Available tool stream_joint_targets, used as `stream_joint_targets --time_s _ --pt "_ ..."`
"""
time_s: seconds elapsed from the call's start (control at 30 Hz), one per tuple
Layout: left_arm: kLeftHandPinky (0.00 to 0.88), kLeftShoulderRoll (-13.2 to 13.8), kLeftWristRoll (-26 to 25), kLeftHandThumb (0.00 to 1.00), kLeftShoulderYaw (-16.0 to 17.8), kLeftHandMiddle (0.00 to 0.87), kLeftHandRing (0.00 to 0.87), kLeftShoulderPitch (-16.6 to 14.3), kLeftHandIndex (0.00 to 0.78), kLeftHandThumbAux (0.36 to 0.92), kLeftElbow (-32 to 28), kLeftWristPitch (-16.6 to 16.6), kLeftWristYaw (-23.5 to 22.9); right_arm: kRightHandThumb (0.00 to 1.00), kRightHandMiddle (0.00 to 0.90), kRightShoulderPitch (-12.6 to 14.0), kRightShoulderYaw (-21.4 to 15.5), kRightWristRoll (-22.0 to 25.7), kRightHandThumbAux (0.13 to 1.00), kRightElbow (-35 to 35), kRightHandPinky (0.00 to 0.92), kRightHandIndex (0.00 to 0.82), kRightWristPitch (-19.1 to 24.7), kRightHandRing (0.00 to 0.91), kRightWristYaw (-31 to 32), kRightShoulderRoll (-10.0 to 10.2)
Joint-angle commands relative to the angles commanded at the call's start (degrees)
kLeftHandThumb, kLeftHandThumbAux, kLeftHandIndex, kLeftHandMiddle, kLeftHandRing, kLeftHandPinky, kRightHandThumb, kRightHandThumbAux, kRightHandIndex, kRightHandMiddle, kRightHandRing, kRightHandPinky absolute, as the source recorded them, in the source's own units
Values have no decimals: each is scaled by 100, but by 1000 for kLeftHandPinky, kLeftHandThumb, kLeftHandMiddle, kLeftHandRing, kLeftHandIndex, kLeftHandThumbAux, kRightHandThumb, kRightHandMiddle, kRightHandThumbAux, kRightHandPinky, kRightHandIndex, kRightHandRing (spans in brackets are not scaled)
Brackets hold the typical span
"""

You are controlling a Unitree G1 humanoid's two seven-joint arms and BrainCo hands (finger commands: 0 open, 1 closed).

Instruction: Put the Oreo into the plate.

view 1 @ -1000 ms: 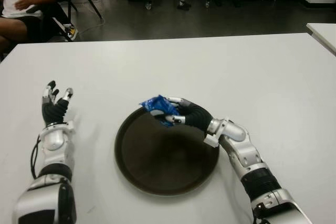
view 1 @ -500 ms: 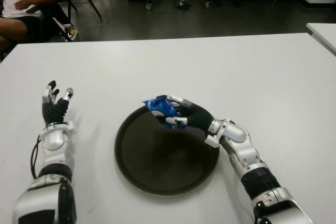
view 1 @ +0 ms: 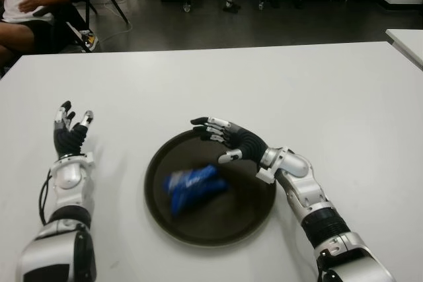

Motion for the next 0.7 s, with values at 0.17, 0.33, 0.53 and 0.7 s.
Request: stream_joint_targets --time_s 0.17,0.33,0.53,0.7 --pt "0 -4 8 0 -5 0 0 9 0 692 3 -28 11 0 95 3 -5 3 691 83 66 92 -111 58 -3 1" --pt "0 -12 2 0 0 0 0 14 0 690 2 -42 14 0 99 -1 14 -55 697 84 71 92 -158 65 -60 -16" --pt "0 -9 -38 0 32 0 0 2 0 678 19 -22 -20 0 99 -14 37 -30 676 54 58 86 -15 61 -8 -30" --pt "0 0 -13 0 18 0 0 -3 0 685 31 -10 -7 0 85 -6 56 -58 675 0 48 75 50 48 -7 -59"
